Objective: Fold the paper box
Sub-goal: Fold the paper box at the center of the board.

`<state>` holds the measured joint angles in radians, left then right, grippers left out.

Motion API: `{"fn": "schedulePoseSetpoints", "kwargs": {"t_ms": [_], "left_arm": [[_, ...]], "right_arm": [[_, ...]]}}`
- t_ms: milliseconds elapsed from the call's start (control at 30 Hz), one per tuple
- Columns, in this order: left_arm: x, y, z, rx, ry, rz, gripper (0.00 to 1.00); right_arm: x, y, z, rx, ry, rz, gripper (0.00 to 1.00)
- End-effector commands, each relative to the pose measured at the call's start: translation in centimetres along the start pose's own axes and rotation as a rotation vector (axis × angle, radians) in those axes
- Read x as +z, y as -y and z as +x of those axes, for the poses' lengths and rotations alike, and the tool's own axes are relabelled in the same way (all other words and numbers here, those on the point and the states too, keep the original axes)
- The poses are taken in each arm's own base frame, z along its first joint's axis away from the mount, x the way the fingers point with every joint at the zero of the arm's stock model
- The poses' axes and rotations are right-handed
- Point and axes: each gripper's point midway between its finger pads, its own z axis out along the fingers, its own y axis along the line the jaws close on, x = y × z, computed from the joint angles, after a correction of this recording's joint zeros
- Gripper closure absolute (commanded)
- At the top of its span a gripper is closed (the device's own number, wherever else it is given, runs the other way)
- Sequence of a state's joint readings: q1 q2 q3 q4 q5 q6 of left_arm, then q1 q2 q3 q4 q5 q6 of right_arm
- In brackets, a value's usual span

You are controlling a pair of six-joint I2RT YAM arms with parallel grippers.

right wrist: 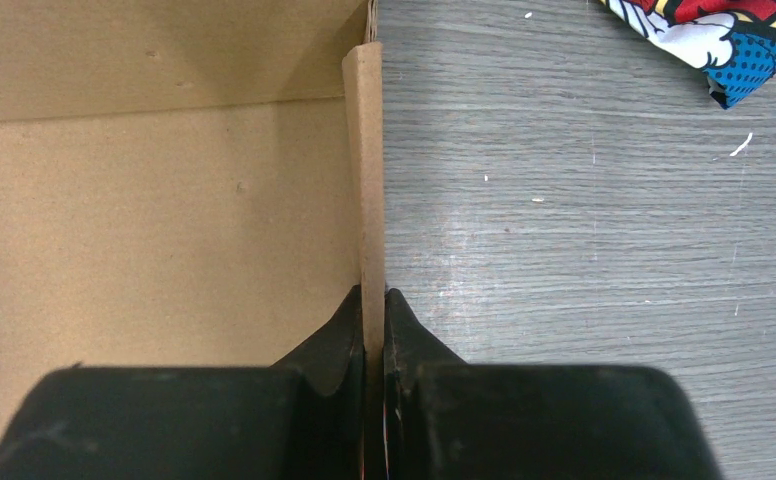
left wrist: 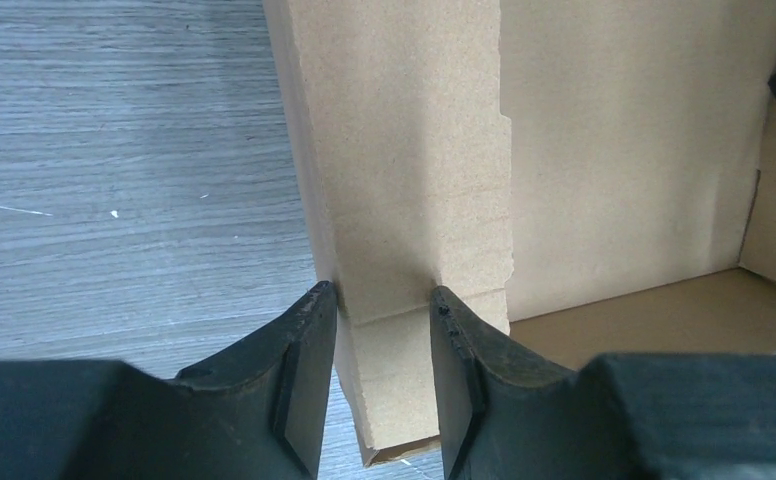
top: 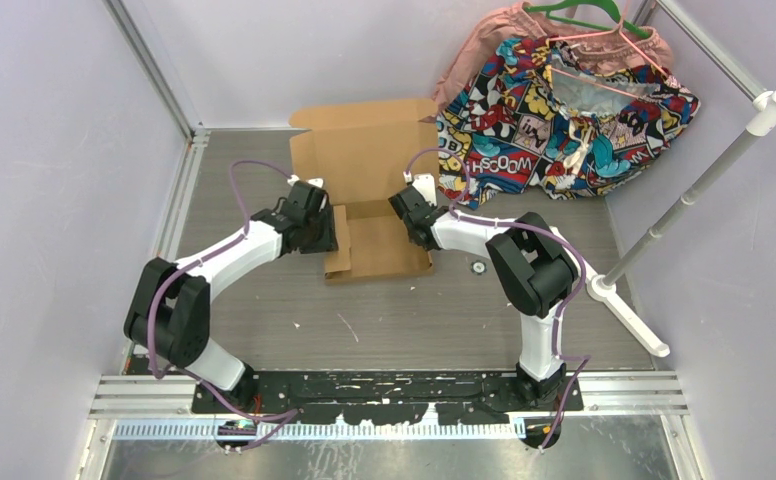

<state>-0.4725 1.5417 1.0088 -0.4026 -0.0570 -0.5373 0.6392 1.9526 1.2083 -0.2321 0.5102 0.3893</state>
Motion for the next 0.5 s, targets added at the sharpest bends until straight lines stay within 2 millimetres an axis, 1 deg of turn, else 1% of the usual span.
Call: {"fn": "schedulePoseSetpoints", "kwargs": {"t_ms": [0, 233, 467], "left_arm": [[0.3, -2.2, 1.2, 0.059, -0.054, -0.118, 0.61], [0.6, -3.2, 2.1, 0.082, -0.085, -0.174, 0.62], [0.2, -4.2, 2.0, 0.110, -0.086, -0.247, 0.62]], "right_arm": [[2.1, -0.1, 7.5, -0.057, -0.202, -0.017, 0.99], [2.1, -0.2, 7.6, -0.056, -0.204, -0.020, 0.99], [2.1, -0.2, 7.6, -0.055, -0.204, -0.021, 0.99]]}}
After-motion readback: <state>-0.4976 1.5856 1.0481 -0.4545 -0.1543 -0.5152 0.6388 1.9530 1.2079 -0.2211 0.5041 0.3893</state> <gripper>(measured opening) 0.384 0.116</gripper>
